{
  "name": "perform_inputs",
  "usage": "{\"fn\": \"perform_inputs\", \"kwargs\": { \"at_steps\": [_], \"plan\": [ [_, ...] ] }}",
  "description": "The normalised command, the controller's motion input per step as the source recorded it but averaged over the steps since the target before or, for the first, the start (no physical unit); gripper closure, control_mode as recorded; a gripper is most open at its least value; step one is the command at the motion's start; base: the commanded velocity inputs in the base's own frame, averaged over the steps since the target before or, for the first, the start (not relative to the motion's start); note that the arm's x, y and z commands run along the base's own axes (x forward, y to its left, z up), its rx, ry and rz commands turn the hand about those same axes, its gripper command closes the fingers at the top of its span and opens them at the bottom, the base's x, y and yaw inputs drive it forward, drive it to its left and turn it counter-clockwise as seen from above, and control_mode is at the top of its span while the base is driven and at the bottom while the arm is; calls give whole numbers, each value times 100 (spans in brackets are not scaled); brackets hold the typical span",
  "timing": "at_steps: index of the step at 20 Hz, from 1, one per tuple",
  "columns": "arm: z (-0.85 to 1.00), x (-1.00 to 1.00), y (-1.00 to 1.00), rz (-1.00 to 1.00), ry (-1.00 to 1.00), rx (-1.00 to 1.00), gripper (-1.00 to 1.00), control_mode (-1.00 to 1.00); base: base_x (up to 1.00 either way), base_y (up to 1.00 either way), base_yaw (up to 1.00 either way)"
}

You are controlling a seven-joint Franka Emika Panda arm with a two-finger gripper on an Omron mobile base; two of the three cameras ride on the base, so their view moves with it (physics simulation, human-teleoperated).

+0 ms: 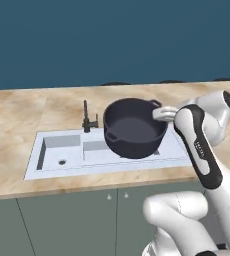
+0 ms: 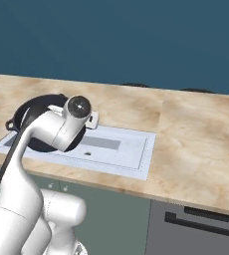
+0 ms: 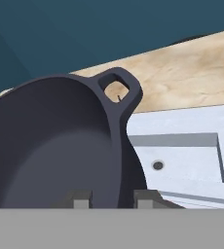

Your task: Move the pot and pan from the stove into the sink.

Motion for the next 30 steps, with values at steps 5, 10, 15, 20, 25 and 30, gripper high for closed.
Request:
{"fn": "perform_inputs", "kwargs": {
  "at_steps": [5,10,15,20,25,30],
  "plan": [
    [-16,21,9,0,0,0,100,-100,0,0,0],
    [-13,28,32,0,0,0,100,-100,0,0,0],
    [-10,26,51,-2,0,0,100,-100,0,0,0],
    [-7,29,59,-6,-1,0,100,-100,0,0,0],
    [-8,26,58,-8,-2,0,100,-100,0,0,0],
    [-5,28,45,-8,0,0,100,-100,0,0,0]
  ]
}}
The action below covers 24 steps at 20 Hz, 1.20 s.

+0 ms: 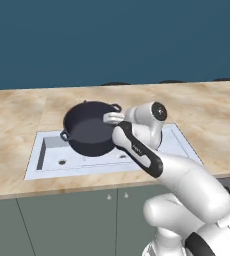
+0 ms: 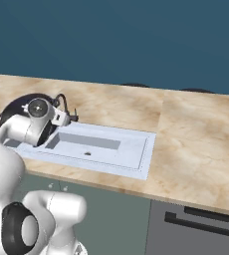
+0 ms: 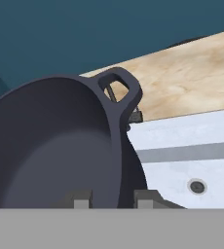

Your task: Move the pot and pan from the stove into the sink.

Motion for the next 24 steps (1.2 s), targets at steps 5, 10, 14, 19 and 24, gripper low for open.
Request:
{"fn": "perform_inputs", "kwargs": {
  "at_steps": [5,10,14,19,24],
  "plan": [
    [-3,29,51,-10,0,0,100,-100,0,0,0],
    [-3,15,56,-7,0,0,100,-100,0,0,0],
    [-4,3,63,-6,0,-1,100,-100,0,0,0],
    [-3,1,54,-5,0,-1,100,-100,0,0,0],
    [0,1,9,-1,0,0,100,-100,0,0,0]
  ]
}}
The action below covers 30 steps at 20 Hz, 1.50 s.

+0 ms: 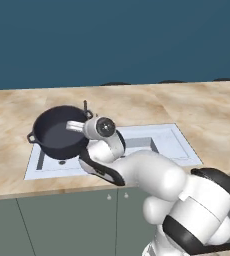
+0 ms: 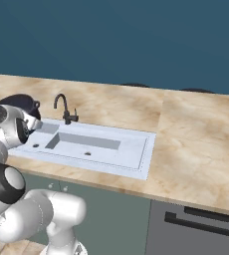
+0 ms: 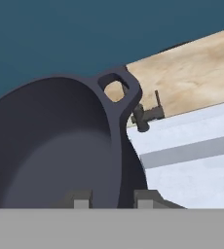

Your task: Move the pot and pan from the stove into the sink.

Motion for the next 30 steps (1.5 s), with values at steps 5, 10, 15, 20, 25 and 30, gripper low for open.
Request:
{"fn": "perform_inputs", "kwargs": {
  "at_steps": [5,10,15,20,25,30],
  "plan": [
    [-7,11,9,0,9,-2,100,-100,0,0,0],
    [-9,17,16,0,21,-7,100,-100,0,0,0],
    [-4,29,11,0,15,-6,100,-100,0,0,0],
    [-13,45,11,-3,10,-10,100,-100,0,0,0],
    [-10,44,19,-6,13,-12,100,-100,0,0,0],
    [-3,29,21,-4,14,-10,100,-100,0,0,0]
  ]
}}
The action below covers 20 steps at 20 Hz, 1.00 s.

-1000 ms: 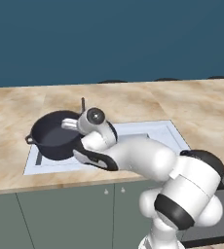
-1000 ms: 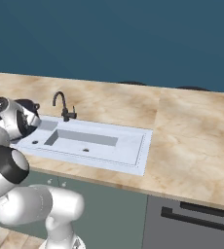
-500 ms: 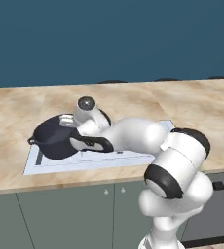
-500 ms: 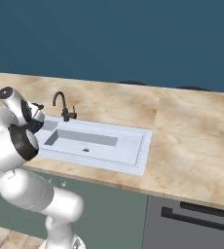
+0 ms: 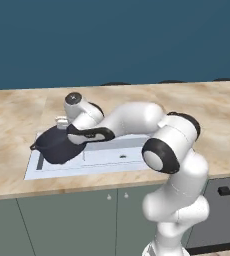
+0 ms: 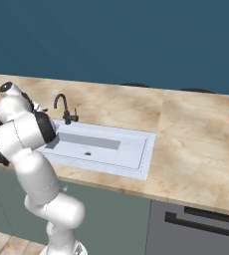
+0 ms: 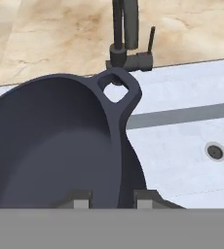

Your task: Move the pot and pan from the stove into the sink.

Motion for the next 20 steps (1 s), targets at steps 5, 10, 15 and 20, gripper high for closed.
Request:
{"fn": "perform_inputs", "kwargs": {
  "at_steps": [5,10,15,20],
  "plan": [
    [-4,14,15,-1,9,-9,100,-100,0,0,0],
    [-7,2,5,0,5,-7,100,-100,0,0,0],
    [-20,13,8,0,11,-12,100,-100,0,0,0],
    [-5,6,2,0,4,-5,100,-100,0,0,0]
  ]
}}
